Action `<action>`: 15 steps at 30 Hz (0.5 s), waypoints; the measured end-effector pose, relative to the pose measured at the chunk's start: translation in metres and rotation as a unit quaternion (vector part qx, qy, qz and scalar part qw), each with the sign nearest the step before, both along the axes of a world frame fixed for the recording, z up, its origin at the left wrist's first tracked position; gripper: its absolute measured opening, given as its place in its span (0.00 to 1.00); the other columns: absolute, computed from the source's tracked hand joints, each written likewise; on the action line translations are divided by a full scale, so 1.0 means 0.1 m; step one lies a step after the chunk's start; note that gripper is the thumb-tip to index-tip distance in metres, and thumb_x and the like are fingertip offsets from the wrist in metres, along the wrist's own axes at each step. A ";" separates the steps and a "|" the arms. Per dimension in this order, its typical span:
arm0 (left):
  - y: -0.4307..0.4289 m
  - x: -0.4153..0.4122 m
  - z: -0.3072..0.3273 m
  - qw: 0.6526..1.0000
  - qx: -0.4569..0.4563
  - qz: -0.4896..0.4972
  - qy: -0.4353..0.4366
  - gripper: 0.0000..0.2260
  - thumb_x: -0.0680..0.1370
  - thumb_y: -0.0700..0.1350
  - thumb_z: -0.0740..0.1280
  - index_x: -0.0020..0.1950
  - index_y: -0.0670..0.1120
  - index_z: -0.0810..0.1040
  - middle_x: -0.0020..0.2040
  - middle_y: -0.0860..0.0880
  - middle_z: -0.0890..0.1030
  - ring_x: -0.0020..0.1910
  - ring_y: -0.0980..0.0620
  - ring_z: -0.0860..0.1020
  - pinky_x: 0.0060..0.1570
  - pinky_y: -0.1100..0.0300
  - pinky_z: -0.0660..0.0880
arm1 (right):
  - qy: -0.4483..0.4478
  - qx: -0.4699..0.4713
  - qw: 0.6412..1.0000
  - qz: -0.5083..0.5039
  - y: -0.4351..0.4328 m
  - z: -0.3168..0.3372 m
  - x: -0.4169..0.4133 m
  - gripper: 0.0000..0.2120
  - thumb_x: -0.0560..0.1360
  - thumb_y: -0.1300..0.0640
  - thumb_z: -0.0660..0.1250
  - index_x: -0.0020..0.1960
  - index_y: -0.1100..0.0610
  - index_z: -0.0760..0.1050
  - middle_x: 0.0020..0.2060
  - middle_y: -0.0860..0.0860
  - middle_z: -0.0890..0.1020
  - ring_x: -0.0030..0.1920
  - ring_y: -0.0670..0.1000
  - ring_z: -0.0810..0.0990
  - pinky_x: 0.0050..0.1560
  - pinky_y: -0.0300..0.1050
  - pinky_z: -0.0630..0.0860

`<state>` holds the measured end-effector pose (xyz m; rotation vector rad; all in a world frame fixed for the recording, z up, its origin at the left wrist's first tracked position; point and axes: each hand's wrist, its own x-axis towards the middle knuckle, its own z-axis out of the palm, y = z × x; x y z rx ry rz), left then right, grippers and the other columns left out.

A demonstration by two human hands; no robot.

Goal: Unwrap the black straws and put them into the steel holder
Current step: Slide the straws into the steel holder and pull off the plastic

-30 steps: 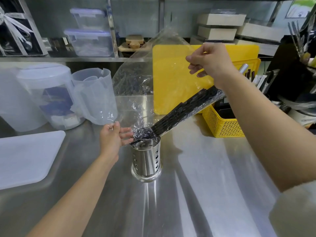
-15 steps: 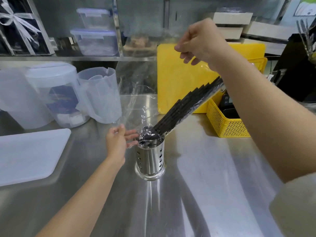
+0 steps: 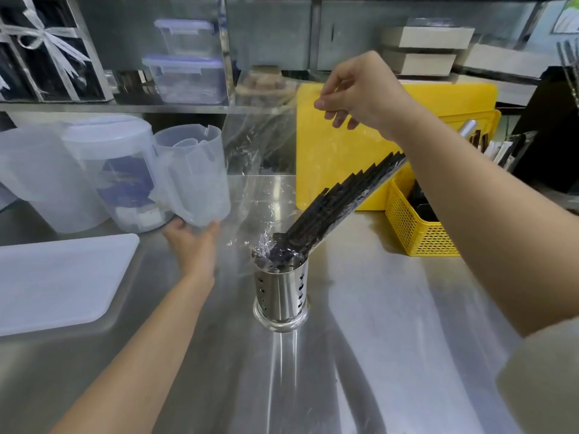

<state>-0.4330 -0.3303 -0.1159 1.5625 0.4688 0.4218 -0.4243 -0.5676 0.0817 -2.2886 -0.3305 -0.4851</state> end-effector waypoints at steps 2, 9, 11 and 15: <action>0.02 0.01 0.21 0.985 0.152 0.029 -0.079 0.36 0.65 0.50 0.74 0.68 0.43 0.60 0.68 0.42 0.66 0.67 0.43 0.66 0.68 0.46 0.63 | -0.007 0.000 1.000 0.001 0.03 0.00 0.01 0.11 0.71 0.59 0.71 0.46 0.67 0.78 0.37 0.61 0.82 0.31 0.53 0.80 0.29 0.44 0.74; -0.16 0.10 0.97 0.930 0.270 -0.112 -0.225 0.49 0.65 0.54 0.76 0.74 0.43 0.48 0.75 0.41 0.56 0.73 0.47 0.57 0.72 0.48 0.52 | -0.005 -0.012 1.000 0.010 0.07 0.02 0.03 0.11 0.71 0.58 0.71 0.46 0.66 0.78 0.36 0.60 0.82 0.30 0.50 0.79 0.27 0.41 0.72; -0.21 0.13 1.13 0.921 0.228 -0.171 -0.265 0.49 0.65 0.54 0.76 0.74 0.45 0.46 0.74 0.47 0.59 0.73 0.47 0.59 0.72 0.44 0.54 | -0.003 -0.014 1.000 0.016 0.07 0.01 0.02 0.11 0.71 0.59 0.71 0.46 0.67 0.78 0.37 0.61 0.82 0.30 0.51 0.79 0.28 0.42 0.72; -0.32 0.19 1.43 0.893 0.208 -0.231 -0.325 0.22 0.68 0.49 0.74 0.60 0.54 0.71 0.55 0.62 0.77 0.58 0.51 0.77 0.63 0.46 0.70 | -0.002 -0.017 0.999 0.030 0.08 0.01 0.02 0.11 0.71 0.59 0.71 0.46 0.68 0.78 0.36 0.60 0.81 0.31 0.53 0.79 0.28 0.43 0.72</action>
